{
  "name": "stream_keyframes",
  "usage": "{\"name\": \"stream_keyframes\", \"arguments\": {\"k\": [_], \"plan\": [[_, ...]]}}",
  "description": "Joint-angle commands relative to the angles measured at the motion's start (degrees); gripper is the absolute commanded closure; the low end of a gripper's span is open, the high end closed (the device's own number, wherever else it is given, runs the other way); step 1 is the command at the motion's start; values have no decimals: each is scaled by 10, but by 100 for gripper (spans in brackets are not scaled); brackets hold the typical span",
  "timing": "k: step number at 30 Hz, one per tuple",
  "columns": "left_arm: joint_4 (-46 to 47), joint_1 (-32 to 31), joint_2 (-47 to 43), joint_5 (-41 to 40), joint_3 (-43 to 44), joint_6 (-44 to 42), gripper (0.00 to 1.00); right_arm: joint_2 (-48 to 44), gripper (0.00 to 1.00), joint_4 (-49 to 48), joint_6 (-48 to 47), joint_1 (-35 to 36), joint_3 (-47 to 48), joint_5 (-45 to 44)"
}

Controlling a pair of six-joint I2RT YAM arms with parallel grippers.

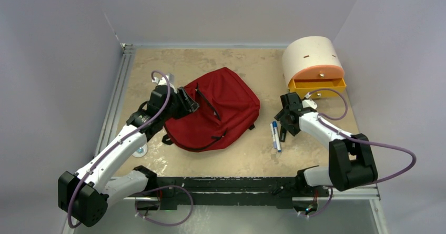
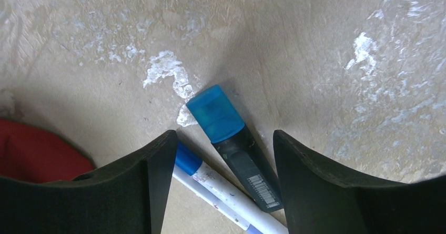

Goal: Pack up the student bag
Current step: Pick up the stationery from the center of the board.

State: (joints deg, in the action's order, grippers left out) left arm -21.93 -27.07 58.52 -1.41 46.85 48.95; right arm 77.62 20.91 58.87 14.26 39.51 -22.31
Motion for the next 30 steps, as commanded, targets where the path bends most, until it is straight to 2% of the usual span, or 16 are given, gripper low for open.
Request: {"name": "stream_keyframes", "arguments": {"k": [1,8,13,21,26,28,30], "plan": [[21,2,-9,9,-4,6,53,11,31,-13,7,-12,0,20],[21,2,-10,7,-4,4,53,71,39,-11,12,-15,8,39],[18,2,-13,4,-7,4,53,83,54,-3,13,-16,18,31],[21,2,-8,8,-4,5,53,38,86,26,15,-17,30,-9],[34,2,-2,23,-1,2,53,-23,95,79,14,-16,57,-73],[46,2,3,45,1,-3,53,-56,100,88,2,-17,72,-80],[62,2,10,67,3,-12,53,-96,100,77,-28,-17,83,-72]]}}
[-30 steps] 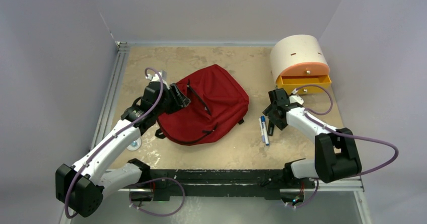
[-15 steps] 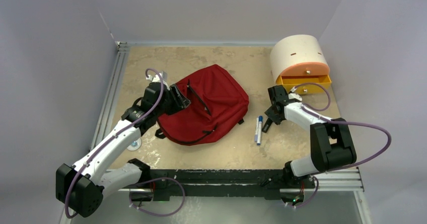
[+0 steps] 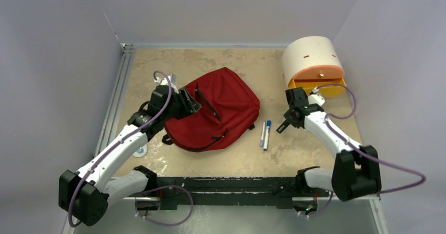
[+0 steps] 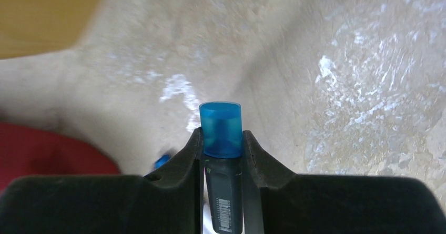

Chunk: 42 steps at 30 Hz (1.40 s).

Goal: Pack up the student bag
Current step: Pick up the stationery from the center of the board.

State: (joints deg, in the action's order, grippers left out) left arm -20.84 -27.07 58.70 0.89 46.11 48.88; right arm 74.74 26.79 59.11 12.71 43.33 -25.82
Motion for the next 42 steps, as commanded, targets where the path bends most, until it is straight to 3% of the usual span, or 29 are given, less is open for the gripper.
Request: {"name": "stream_keyframes", "arguments": {"k": [1,6,11,16,20,33,36,42], "plan": [[59,2,14,58,13,-16,53,-78,100,3,-53,-1,47,-30],[129,2,36,161,18,-26,53,-174,100,-140,-144,-1,11,171],[197,-7,69,245,40,-18,53,-172,100,-277,-74,21,-26,310],[256,-35,112,280,58,-11,52,-116,100,-392,15,117,-10,322],[281,-72,131,273,67,-21,51,-62,100,-425,41,167,31,336],[292,-85,148,249,42,-29,52,-50,100,-461,79,190,41,377],[295,-86,161,253,47,-28,57,-52,100,-466,85,193,39,380],[296,-87,172,257,51,-27,79,-52,100,-464,80,197,46,378]]}}
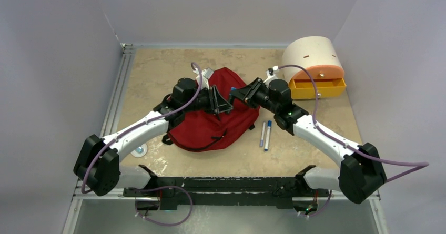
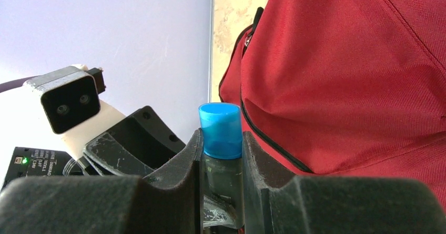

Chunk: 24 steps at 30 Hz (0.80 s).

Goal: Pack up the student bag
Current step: Pick up the stationery from the center of the board.

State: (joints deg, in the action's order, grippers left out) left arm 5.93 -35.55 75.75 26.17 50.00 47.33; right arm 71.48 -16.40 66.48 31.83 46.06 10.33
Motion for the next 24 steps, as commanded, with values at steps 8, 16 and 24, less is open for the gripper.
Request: {"name": "stream_keyframes", "arguments": {"k": [8,16,24], "plan": [[17,-2,-2,-8,11,-12,100,-25,63,-18,-16,6,20,-3],[-25,0,-13,-66,8,-13,100,-49,29,7,-70,6,23,-48],[-274,33,-134,-335,4,42,100,-1,30,77,-204,29,88,-79]]}}
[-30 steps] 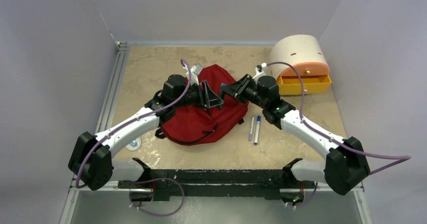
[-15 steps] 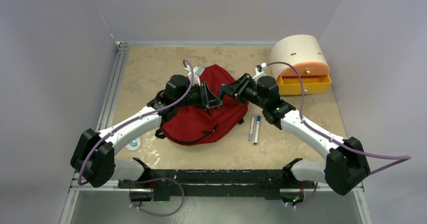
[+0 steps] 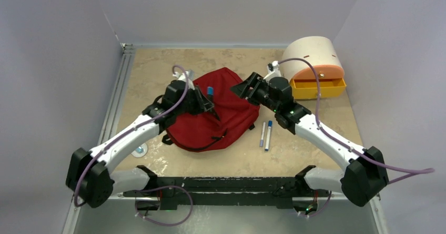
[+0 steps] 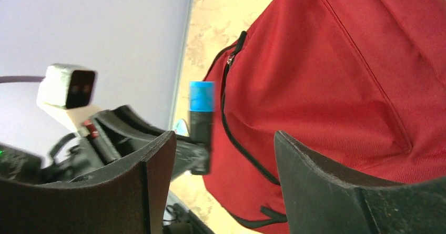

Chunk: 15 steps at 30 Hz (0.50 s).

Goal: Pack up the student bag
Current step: Pick up the stationery from the center of the board, then place the stationery in the student bag.

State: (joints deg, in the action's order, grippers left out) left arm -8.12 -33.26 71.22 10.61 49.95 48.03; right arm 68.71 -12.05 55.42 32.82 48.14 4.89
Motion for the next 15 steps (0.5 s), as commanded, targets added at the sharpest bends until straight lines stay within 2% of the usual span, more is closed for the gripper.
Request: {"name": "stream_keyframes", "arguments": {"k": [1,6,8,12,15], "plan": [[-148,10,-112,-207,-2,37,100,41,30,46,-115,29,85,-28],[-201,10,-185,-264,-14,43,100,119,30,97,-210,88,175,-65],[-223,11,-191,-270,-11,48,100,158,30,118,-251,113,214,-88],[-242,10,-196,-266,-15,59,100,253,30,221,-325,166,316,-160],[-237,11,-205,-260,-25,64,100,307,31,275,-346,204,373,-230]]}}
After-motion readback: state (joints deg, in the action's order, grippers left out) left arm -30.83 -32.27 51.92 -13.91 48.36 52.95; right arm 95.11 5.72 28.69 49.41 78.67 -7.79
